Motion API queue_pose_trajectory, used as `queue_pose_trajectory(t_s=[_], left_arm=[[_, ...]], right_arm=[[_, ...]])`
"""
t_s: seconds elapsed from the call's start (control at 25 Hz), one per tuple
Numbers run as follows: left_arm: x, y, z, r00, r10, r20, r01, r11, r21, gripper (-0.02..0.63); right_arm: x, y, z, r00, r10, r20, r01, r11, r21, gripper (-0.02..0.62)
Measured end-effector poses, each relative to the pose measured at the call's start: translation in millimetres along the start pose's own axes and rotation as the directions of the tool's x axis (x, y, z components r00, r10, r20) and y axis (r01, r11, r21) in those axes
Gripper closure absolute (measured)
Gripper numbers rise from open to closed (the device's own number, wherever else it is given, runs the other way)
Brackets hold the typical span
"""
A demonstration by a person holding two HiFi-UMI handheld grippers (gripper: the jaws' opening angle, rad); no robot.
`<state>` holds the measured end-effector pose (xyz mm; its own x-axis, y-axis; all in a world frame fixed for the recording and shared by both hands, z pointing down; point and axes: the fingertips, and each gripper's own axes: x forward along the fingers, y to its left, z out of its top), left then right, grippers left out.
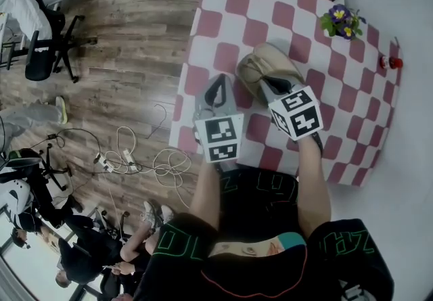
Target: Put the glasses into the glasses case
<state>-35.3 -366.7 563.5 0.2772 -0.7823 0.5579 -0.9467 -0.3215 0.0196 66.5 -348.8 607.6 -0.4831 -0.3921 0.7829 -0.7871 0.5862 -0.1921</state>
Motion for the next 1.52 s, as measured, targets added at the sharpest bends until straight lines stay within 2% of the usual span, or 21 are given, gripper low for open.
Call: queue_pose_trajectory(t_s=[0.64, 0.68, 0.72, 0.88, 0.96, 1.32, 1.52], left_arm=[[-8.1, 13.0, -8.2, 0.999, 0.038, -0.014, -0.038, 0.999, -0.005, 0.598], [-9.6, 15.3, -8.6, 0.999, 0.044, -0.016, -0.044, 0.999, -0.006, 0.598], [-11.0, 16.6, -8.6, 0.999, 0.048, -0.016, -0.048, 0.999, -0.006, 0.598], [-17.0, 16.8, -6.4, 0.999, 0.053, -0.006, -0.053, 0.999, -0.003, 0.598], [-18.8, 13.6, -4.9, 0.999, 0.049, 0.002, -0.049, 0.999, -0.001, 0.598], [-34.4, 9.0, 19.1, 0.997, 0.041, 0.073, -0.041, 0.999, 0.0, 0.598], [-46.5, 3.4, 35.8, 0.992, 0.043, 0.12, -0.042, 0.999, -0.01, 0.598]], right_arm=[[15.3, 4.6, -2.8, 0.987, -0.142, -0.074, 0.134, 0.986, -0.104, 0.572], [16.2, 4.3, -3.6, 0.986, -0.15, -0.077, 0.142, 0.984, -0.109, 0.568], [16.6, 4.0, -4.0, 0.984, -0.159, -0.077, 0.15, 0.982, -0.115, 0.536], [9.5, 5.5, 1.8, 0.981, -0.187, -0.043, 0.18, 0.974, -0.135, 0.527], [3.2, 4.1, 6.1, 0.98, -0.199, -0.027, 0.193, 0.971, -0.144, 0.482], [-25.4, -5.7, 24.0, 0.964, -0.251, 0.085, 0.262, 0.953, -0.151, 0.482], [-51.0, -4.0, 35.9, 0.951, -0.257, 0.174, 0.279, 0.953, -0.121, 0.482]])
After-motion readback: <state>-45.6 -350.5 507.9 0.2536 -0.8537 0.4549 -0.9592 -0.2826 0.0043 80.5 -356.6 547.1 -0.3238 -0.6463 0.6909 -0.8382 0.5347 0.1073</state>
